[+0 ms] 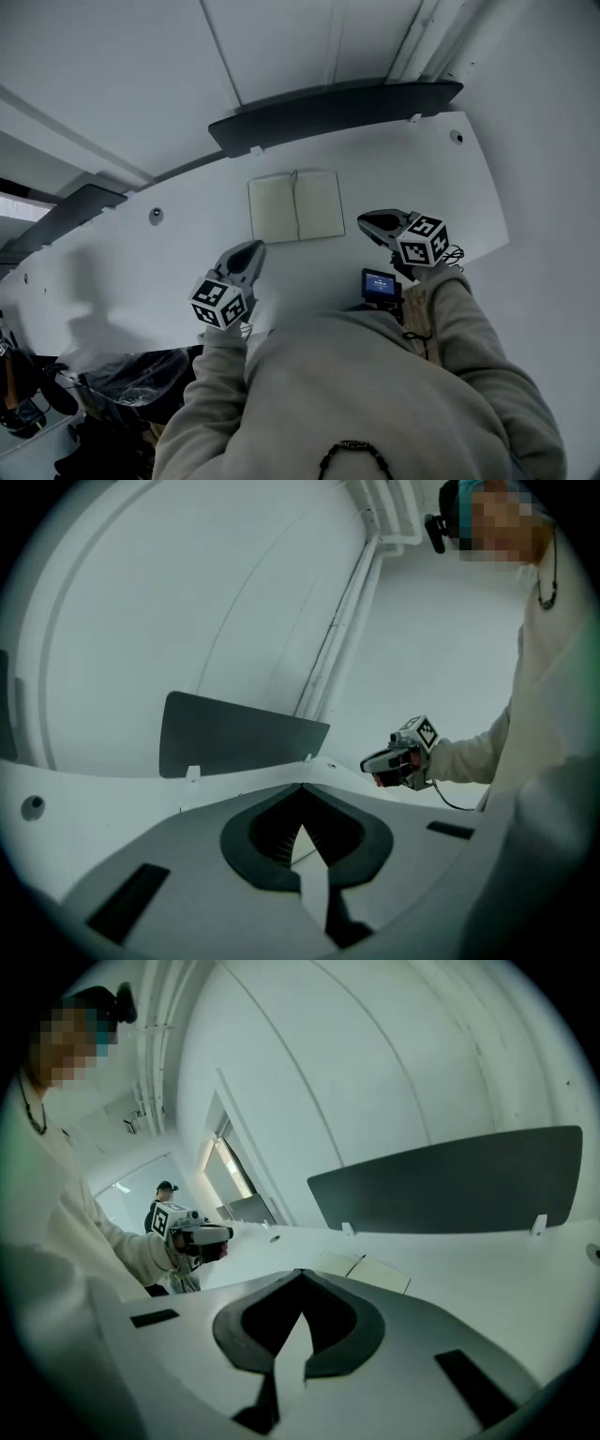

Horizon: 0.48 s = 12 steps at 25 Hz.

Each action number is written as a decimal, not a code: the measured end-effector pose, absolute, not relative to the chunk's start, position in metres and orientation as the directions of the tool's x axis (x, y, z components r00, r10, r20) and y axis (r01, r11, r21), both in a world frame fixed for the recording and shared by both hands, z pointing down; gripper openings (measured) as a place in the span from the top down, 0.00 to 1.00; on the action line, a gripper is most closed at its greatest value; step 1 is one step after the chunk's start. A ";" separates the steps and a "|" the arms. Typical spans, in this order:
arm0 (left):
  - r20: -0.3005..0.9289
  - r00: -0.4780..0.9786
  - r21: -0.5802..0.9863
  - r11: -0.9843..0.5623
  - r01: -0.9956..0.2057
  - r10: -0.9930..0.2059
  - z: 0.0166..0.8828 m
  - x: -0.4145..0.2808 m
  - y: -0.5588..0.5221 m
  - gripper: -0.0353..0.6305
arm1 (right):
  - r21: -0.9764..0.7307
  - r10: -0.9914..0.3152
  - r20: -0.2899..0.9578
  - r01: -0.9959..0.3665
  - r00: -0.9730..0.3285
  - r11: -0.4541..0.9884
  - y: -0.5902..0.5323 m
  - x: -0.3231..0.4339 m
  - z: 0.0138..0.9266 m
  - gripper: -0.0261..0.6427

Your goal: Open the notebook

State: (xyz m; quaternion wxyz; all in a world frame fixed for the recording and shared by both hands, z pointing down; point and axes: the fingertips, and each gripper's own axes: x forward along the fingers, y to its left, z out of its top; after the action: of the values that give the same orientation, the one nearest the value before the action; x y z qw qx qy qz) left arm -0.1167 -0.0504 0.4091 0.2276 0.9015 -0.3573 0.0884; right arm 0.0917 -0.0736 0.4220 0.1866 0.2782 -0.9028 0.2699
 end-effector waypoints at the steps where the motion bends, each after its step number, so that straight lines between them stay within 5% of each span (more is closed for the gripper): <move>1: 0.322 0.730 0.339 -0.647 -0.683 -0.602 0.404 -0.115 -0.051 0.95 | -0.371 -0.422 0.468 -0.606 -0.777 0.704 -0.074 0.093 0.411 0.93; 12: 0.083 0.788 0.252 -0.752 -0.609 -0.611 0.272 -0.076 -0.065 0.95 | -0.149 -0.568 0.169 -0.591 -0.805 0.793 -0.069 0.076 0.249 0.93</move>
State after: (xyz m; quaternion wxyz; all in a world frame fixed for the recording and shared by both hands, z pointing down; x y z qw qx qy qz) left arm -0.0764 -0.0655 0.2725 0.1339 0.9359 -0.3259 -0.0023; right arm 0.0764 -0.0691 0.2494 0.0577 0.3065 -0.9451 0.0977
